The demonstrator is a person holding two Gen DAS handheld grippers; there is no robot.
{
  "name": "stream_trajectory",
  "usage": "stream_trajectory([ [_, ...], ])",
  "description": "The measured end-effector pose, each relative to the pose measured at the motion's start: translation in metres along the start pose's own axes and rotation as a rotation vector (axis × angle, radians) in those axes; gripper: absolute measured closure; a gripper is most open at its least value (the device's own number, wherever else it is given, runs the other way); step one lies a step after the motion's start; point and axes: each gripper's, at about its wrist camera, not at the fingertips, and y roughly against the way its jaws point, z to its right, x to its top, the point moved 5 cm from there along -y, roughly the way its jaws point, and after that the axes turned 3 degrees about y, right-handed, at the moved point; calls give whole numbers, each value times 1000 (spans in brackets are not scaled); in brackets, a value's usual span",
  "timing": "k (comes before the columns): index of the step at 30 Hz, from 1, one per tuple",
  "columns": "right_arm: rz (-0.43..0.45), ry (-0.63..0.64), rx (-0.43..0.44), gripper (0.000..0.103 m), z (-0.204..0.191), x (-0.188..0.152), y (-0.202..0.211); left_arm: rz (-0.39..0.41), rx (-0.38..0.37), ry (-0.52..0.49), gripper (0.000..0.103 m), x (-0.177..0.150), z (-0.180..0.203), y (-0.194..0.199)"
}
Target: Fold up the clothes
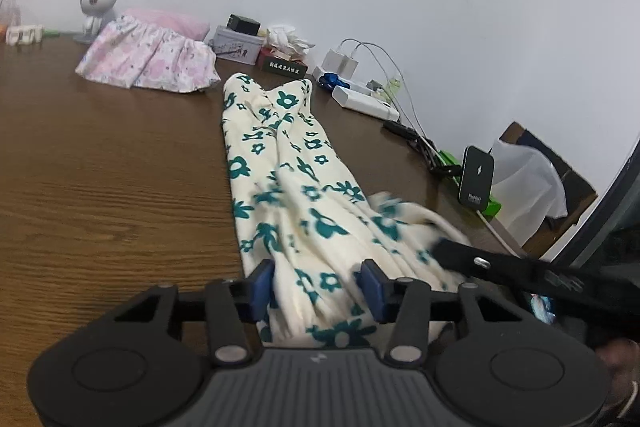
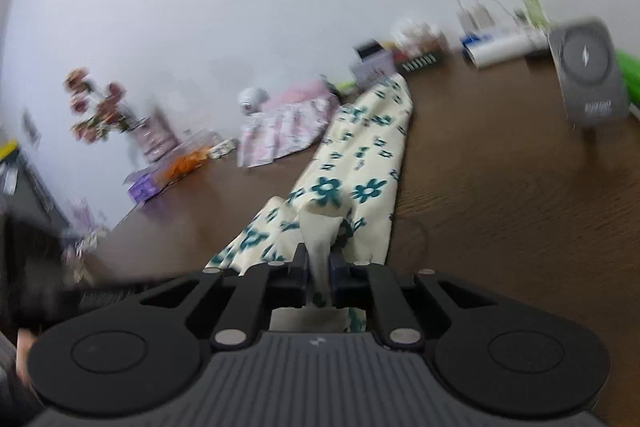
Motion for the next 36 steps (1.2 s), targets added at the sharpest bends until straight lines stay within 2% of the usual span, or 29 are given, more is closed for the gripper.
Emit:
stream_trajectory([
  [3,-72,40,-107,94,-2,2,-29,-21,19,-9,75,-4,0,-11],
  [4,-92,77,-152,94,-4,-2,-36,-24,20,-4,76,-6,-1,-13],
  [7,-83,143,-196,93,-13,-8,-39,-21,7,13,80,-10,-3,-15],
  [11,-106,138,-184,93,-8,-14,-34,-57,-10,38,82,-16,-3,-9],
  [15,-144,147,-178,93,-21,-32,-1,-92,-28,23,82,-40,9,15],
  [18,-160,165,-169,93,-31,-49,27,-97,-28,-27,81,-62,28,41],
  [19,-156,177,-164,90,-35,-56,38,-88,-32,-40,78,-66,32,47],
  [21,-130,189,-154,76,-36,-57,54,-48,-26,-38,68,-66,33,55],
  [22,-114,197,-151,68,-37,-55,61,-33,-23,-36,67,-62,32,57],
  [26,-48,191,-99,64,-41,-41,81,6,-32,-40,67,-49,32,56],
  [27,-43,191,-82,64,-43,-40,81,4,-37,-46,68,-48,33,51],
  [28,-51,194,-85,65,-43,-43,75,0,-42,-53,79,-47,35,47],
  [30,-65,200,-92,81,-43,-47,63,-13,-21,-76,89,-48,37,35],
  [31,-62,196,-108,90,-41,-49,58,-17,-3,-87,89,-49,37,30],
  [36,-52,169,-149,92,-31,-58,39,-13,5,-98,86,-55,33,21],
])
